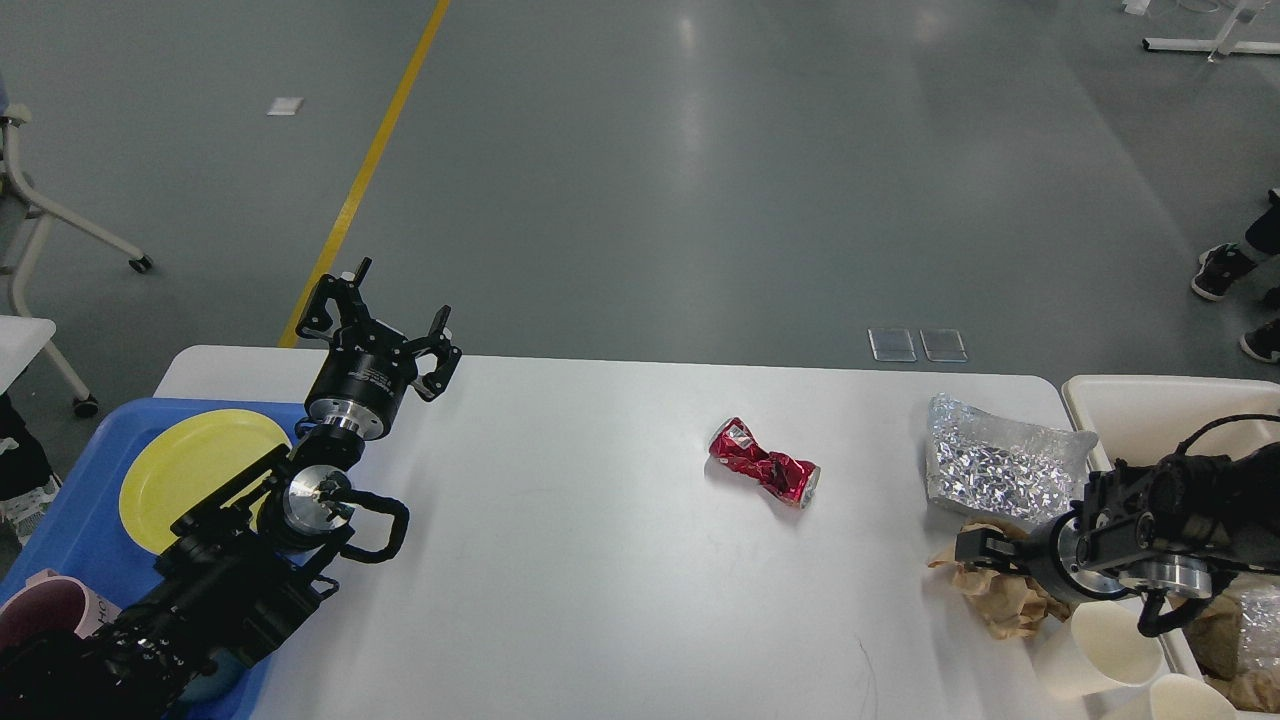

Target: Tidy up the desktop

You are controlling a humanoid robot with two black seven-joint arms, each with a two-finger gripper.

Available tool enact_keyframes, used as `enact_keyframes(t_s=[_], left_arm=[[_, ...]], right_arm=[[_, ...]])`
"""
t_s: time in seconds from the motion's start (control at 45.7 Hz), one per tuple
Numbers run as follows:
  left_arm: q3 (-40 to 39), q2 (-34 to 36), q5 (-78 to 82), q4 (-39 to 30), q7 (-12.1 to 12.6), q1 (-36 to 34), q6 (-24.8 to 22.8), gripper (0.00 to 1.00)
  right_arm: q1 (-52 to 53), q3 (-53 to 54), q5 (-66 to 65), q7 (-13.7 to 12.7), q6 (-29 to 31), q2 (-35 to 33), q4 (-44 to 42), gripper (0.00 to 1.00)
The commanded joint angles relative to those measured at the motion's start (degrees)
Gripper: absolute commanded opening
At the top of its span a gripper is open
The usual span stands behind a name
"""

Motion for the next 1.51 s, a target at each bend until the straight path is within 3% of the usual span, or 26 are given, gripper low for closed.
enact_keyframes(t_s=[0.0,0.263,0.328,0.372,0.394,0.634,0.7,0.787,0.875,1.269,1.488], left_arm=[[0.0,-0.07,-0.01,0.0,0.0,0.01,0.0,0.96],[0.0,0.02,-0.01,0.0,0.0,0.01,0.0,0.96],[0.0,0.02,-0.01,0.0,0.0,0.01,0.0,0.96],[0.0,-0.07,-0.01,0.0,0.0,0.01,0.0,0.96],[0.0,0.02,-0.01,0.0,0.0,0.01,0.0,0.96],[0.0,0.02,-0.01,0.0,0.0,-0.08,0.0,0.96],[0.0,0.02,-0.01,0.0,0.0,0.01,0.0,0.96],[0.0,0.02,-0.01,0.0,0.0,0.01,0.0,0.96],[0.0,-0.07,-0.01,0.0,0.0,-0.08,0.0,0.96],[0.0,-0.07,-0.01,0.0,0.0,0.01,0.0,0.96],[0.0,0.02,-0.01,0.0,0.0,-0.08,0.0,0.96]], right_arm=[[-2.26,0.0,0.68,-0.03,-1.68,0.8,-1.4,1.0],[-3.84,0.35,1.65,0.05,-4.58,1.85,-1.76,1.0],[-4.72,0.35,1.65,0.67,-6.42,2.73,-1.67,0.89],[-4.81,0.35,1.65,1.37,-7.39,3.25,-1.49,0.7],[-4.9,0.35,1.65,1.63,-7.83,3.34,-1.32,0.65],[-4.55,0.35,1.47,1.9,-8.01,3.43,-0.35,0.64],[-4.37,0.27,1.47,1.81,-7.92,3.35,0.53,0.51],[-4.28,0.27,1.38,1.81,-7.92,3.43,0.88,0.45],[-4.28,0.35,1.47,1.73,-7.92,3.43,1.14,0.0],[-0.95,0.35,1.47,1.55,-8.19,2.73,4.13,0.0],[6.69,0.09,1.38,1.55,-7.4,-0.08,12.12,0.0]])
